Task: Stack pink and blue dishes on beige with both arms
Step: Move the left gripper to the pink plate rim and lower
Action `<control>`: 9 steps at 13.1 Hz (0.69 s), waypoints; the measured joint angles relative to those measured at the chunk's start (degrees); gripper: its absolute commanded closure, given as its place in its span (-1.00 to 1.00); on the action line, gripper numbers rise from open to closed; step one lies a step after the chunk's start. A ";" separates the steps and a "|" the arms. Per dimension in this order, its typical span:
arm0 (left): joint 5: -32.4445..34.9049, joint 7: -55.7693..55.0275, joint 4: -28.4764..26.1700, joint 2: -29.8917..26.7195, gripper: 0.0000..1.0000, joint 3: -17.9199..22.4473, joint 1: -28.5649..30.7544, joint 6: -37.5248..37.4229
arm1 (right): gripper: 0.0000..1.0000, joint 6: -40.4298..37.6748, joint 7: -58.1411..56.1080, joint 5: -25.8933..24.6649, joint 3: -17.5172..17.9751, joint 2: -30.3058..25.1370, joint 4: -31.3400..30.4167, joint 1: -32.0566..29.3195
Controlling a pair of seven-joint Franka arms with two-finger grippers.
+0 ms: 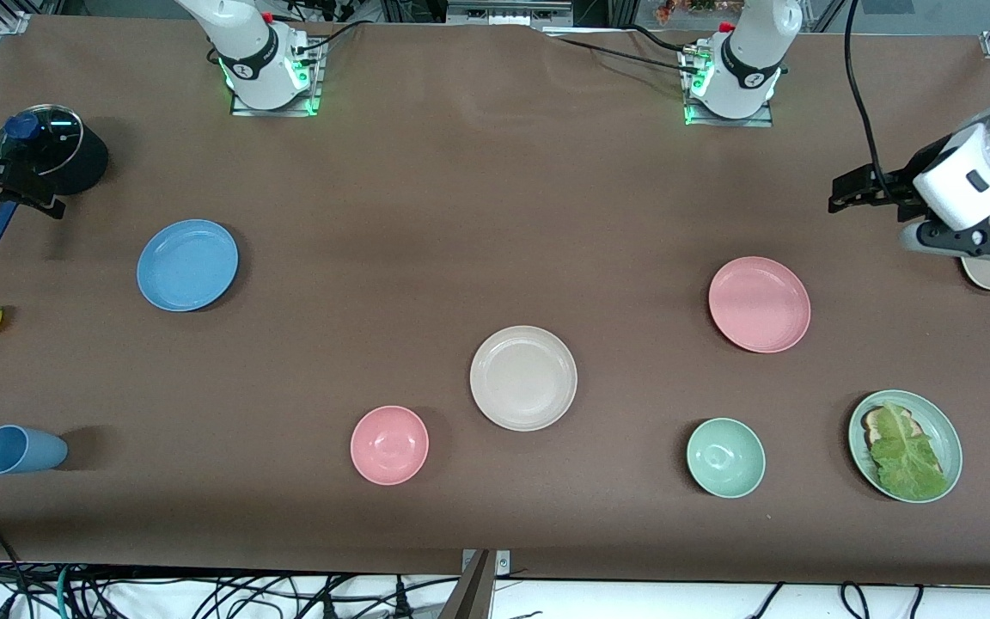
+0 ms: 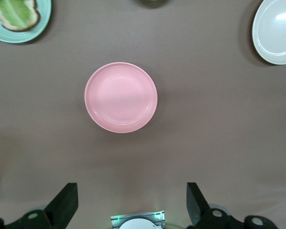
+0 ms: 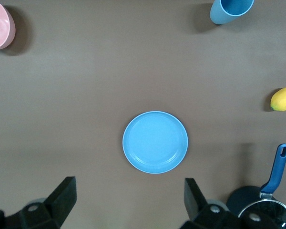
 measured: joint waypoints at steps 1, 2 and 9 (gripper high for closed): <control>-0.03 0.00 0.14 1.38 -1.00 -0.05 -0.10 0.19 | -1.00 0.00 0.00 0.00 0.00 0.00 0.00 0.00; -0.09 0.00 0.44 3.09 -1.00 -0.04 -0.08 0.65 | -1.00 0.00 0.00 0.00 0.00 0.00 0.00 0.00; -0.11 0.00 2.02 17.52 -1.00 -0.03 0.01 7.00 | -1.00 -0.05 0.00 0.00 0.00 0.04 0.06 0.00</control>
